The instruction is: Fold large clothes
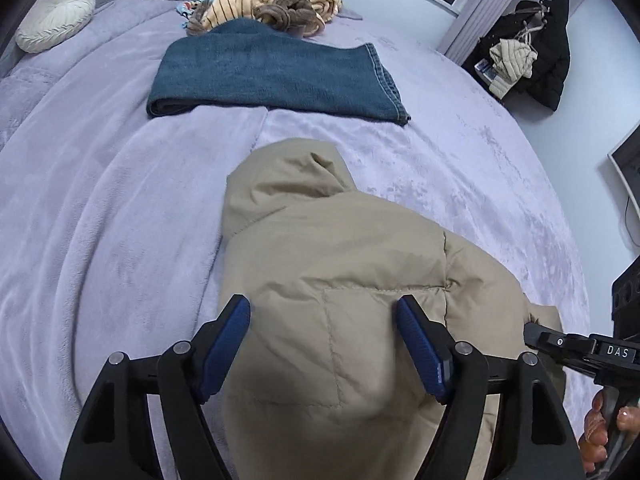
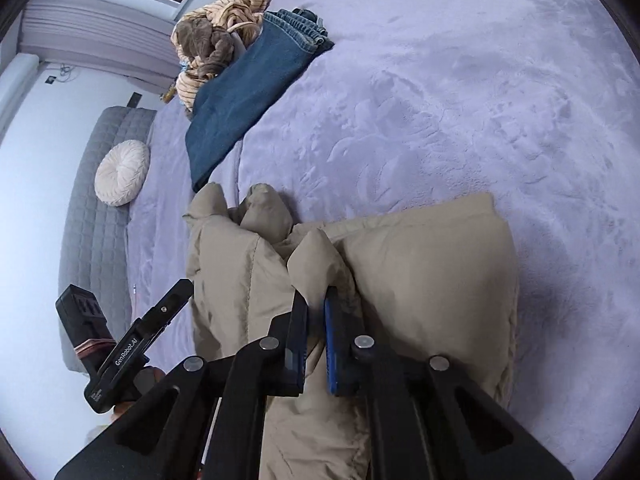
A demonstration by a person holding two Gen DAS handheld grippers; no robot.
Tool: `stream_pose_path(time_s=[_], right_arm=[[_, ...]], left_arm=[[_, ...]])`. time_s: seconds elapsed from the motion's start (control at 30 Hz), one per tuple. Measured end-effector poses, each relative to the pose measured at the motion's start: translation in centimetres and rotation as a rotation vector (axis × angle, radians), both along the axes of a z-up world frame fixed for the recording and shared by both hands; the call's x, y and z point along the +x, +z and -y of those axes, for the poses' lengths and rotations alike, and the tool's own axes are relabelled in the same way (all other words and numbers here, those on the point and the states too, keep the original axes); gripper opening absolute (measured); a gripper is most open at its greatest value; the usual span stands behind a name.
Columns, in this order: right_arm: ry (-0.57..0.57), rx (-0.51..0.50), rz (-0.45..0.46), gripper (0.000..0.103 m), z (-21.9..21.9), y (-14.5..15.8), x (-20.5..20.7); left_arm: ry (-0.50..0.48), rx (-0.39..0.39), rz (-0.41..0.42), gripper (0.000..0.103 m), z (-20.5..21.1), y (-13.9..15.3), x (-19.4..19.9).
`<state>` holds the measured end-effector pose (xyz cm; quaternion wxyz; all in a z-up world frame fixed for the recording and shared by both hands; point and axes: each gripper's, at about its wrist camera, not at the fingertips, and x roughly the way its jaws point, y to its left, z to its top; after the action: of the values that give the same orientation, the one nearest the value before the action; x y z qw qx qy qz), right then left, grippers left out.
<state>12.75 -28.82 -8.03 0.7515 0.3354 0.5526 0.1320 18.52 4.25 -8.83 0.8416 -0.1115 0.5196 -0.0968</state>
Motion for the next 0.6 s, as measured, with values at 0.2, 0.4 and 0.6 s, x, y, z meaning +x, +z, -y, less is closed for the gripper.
stream_pose_path(time_s=[0.2, 0.4, 0.6], right_arm=[[0.049, -0.218, -0.049, 0.005, -0.5, -3.0, -0.3], [0.002, -0.144, -0.073, 0.002, 0.9, -5.7, -1.1], [0.05, -0.183, -0.01, 0.003, 0.1, -0.4, -3.3]], left_arm=[[-0.066, 0.099, 0.039, 0.078, 4.9, -0.9, -0.8], [-0.08, 0.141, 0.04, 0.078, 5.5, -1.4, -1.1], [-0.072, 0.133, 0.039, 0.078, 4.8, -1.6, -1.2]])
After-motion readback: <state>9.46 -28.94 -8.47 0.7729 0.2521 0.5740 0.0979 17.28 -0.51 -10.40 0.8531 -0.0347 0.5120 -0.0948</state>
